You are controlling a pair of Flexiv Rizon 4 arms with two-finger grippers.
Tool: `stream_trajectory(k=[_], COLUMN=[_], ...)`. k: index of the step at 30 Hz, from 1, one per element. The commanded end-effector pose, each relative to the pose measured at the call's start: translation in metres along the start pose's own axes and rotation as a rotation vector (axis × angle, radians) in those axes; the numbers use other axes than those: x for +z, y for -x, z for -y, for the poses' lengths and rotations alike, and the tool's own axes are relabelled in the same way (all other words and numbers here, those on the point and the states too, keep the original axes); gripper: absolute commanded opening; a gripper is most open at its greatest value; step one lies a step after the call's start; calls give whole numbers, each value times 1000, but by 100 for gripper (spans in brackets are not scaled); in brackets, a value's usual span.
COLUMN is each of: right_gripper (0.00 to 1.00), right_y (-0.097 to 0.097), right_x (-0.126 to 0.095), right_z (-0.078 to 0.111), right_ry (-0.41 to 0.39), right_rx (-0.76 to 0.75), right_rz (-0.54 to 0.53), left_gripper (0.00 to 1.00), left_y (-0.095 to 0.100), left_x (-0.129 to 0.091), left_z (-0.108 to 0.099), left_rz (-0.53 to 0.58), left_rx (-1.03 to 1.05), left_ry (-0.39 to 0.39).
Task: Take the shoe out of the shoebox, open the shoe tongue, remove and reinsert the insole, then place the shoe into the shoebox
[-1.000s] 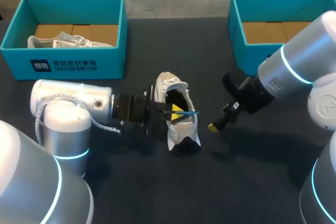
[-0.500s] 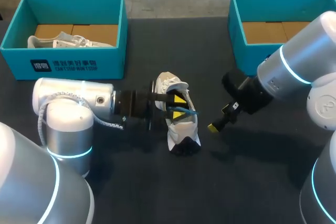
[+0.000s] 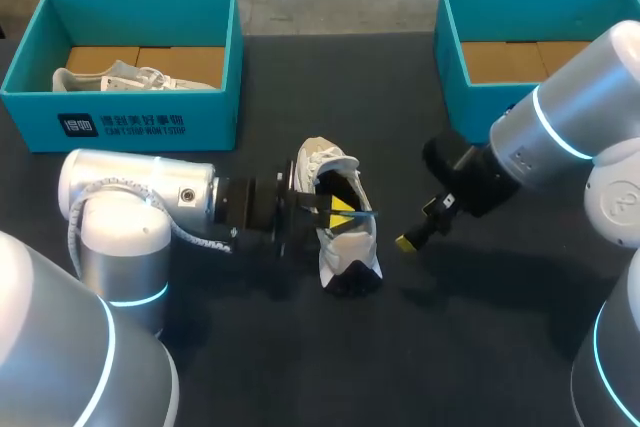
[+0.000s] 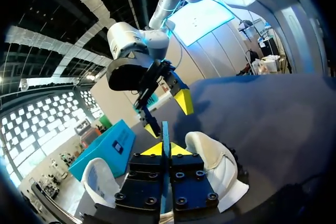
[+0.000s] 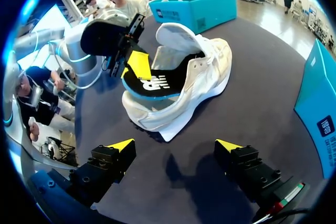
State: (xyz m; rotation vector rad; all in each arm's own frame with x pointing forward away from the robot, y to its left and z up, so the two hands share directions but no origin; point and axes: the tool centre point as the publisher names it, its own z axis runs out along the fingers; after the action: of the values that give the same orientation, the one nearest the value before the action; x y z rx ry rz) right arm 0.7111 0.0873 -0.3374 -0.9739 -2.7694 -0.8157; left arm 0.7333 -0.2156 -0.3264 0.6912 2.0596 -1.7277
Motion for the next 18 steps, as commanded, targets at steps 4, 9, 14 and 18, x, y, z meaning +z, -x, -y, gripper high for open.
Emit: stream_trajectory(k=[4,9,14,18], right_gripper=[100,100,100,100], right_y=[-2,-3,-3,-3], right_x=[4,5,5,5], right_z=[0,1,0,-1], right_ry=[1,-4,-8,-9], right_rx=[2,4,3,2], right_rz=[0,-1,0,2], left_gripper=[0,0,2,79], left_y=[0,2,4,8], left_x=[0,-2,-4,-7], left_z=[-16,-27,-28,-20], left_rz=[-52,-53,-41,-6], left_rx=[34,41,36,26], left_ry=[51,84,99,73])
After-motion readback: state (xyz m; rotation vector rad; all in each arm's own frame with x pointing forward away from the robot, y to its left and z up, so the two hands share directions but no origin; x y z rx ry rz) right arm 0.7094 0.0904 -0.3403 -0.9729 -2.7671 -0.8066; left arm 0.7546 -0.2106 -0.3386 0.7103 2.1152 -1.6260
